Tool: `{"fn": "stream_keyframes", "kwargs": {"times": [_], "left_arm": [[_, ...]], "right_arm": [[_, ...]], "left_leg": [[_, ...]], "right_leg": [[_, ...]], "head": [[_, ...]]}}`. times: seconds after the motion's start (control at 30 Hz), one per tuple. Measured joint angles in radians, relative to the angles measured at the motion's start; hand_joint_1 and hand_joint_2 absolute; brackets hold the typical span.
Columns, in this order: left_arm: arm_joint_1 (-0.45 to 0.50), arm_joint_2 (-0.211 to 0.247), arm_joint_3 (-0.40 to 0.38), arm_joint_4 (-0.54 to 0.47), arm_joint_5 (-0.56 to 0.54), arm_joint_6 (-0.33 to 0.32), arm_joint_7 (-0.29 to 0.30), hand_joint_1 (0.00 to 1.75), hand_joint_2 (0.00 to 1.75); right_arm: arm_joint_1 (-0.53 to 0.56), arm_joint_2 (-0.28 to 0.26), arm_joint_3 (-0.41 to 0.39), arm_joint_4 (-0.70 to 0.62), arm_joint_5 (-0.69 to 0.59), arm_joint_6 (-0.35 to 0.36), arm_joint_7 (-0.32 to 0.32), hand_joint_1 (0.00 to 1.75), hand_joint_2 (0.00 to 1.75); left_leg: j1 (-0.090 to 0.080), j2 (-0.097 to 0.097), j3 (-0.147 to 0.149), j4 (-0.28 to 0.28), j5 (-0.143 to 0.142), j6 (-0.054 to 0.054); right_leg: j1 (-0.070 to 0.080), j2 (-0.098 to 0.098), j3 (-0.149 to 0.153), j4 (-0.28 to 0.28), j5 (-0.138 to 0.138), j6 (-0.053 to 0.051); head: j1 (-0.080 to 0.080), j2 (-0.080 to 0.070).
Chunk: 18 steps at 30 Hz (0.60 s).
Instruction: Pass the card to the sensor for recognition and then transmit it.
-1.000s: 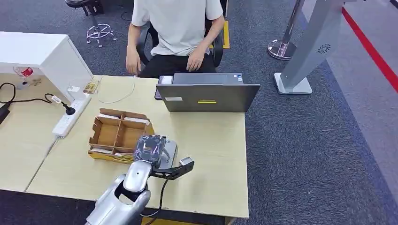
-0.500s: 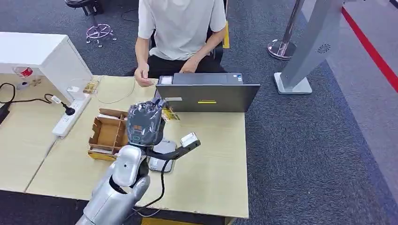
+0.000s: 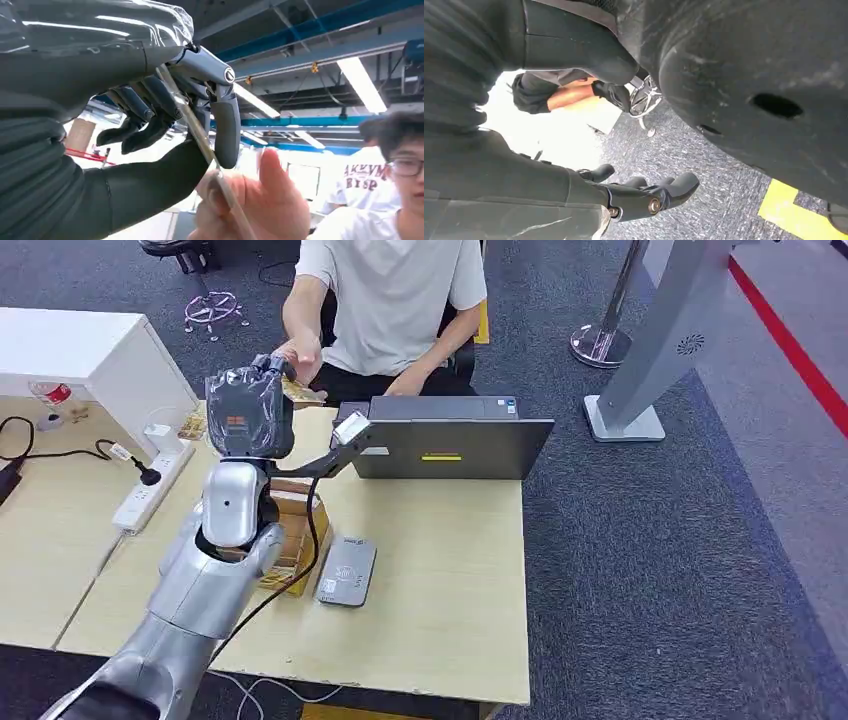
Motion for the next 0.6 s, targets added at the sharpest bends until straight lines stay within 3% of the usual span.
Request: {"fn": "stream_keyframes", "kwargs": {"times": [0.1, 0.13, 0.27, 0.47, 0.6], "left_arm": [[-0.017, 0.001, 0.009, 0.043, 0.0, -0.008, 0.008, 1.75, 1.75], [-0.018, 0.002, 0.01, 0.056, 0.0, -0.01, 0.009, 0.0, 1.75], [-0.024, 0.003, 0.01, 0.086, 0.0, -0.037, 0.007, 0.0, 1.75], [-0.026, 0.001, 0.012, 0.115, 0.0, -0.021, -0.03, 0.0, 1.75], [-0.005, -0.019, 0.031, 0.107, 0.0, -0.013, -0.099, 0.0, 1.75]], "right_arm": [[0.0, -0.002, 0.005, -0.004, 0.0, 0.0, 0.0, 0.0, 1.75], [0.0, -0.003, 0.006, -0.005, -0.001, 0.0, 0.0, 0.0, 1.75], [0.0, -0.004, 0.007, -0.007, -0.006, 0.0, 0.0, 0.0, 1.75], [0.0, -0.005, 0.008, -0.009, -0.012, 0.0, 0.0, 0.0, 1.75], [0.0, -0.005, 0.007, -0.01, -0.022, -0.001, 0.0, 0.0, 1.75]], "left_leg": [[0.0, 0.0, 0.0, 0.0, 0.0, 0.0], [0.0, 0.0, 0.0, 0.0, 0.0, 0.0], [0.0, 0.0, -0.001, 0.0, 0.0, 0.0], [0.0, 0.0, -0.002, 0.0, 0.0, 0.0], [0.0, 0.0, -0.001, 0.0, 0.0, 0.0]], "right_leg": [[0.0, 0.0, 0.0, 0.0, 0.0, 0.0], [0.0, 0.001, -0.001, 0.0, 0.0, 0.0], [0.0, 0.001, -0.001, 0.0, 0.0, 0.0], [0.0, 0.001, -0.002, 0.0, 0.0, 0.0], [0.0, 0.0, -0.001, 0.0, 0.0, 0.0]], "head": [[0.0, 0.0], [0.0, 0.0], [0.0, 0.0], [0.0, 0.0], [0.0, 0.0]]}}
